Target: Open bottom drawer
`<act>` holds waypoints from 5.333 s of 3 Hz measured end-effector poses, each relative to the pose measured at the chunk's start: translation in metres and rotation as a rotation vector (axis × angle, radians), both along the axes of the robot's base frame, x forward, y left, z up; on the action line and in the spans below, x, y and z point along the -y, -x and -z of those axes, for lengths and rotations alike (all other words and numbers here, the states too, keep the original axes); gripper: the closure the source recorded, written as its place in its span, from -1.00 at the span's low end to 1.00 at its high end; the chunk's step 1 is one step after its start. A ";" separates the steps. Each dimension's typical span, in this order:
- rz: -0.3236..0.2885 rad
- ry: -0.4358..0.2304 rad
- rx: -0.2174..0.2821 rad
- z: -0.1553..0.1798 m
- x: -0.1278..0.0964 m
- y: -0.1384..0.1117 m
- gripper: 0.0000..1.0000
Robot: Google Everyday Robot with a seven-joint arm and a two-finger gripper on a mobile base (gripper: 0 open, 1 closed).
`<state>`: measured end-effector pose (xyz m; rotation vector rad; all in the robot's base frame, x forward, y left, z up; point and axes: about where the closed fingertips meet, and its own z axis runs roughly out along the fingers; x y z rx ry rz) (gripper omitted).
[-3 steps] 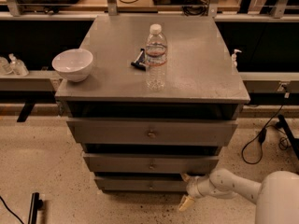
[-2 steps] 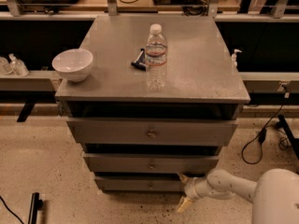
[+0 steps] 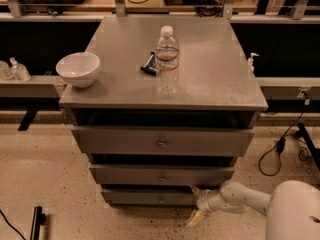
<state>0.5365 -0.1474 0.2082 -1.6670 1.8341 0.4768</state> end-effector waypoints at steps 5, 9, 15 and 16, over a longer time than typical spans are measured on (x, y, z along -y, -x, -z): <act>0.044 0.013 -0.015 0.024 0.011 -0.008 -0.64; -0.022 0.010 -0.005 0.005 0.007 0.013 0.10; -0.073 0.032 -0.064 0.015 -0.008 0.029 -0.38; -0.116 0.031 -0.096 0.017 -0.011 0.040 -0.14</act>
Offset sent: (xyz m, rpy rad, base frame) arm 0.0064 -0.0059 -0.0299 -0.0403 0.0388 -0.0149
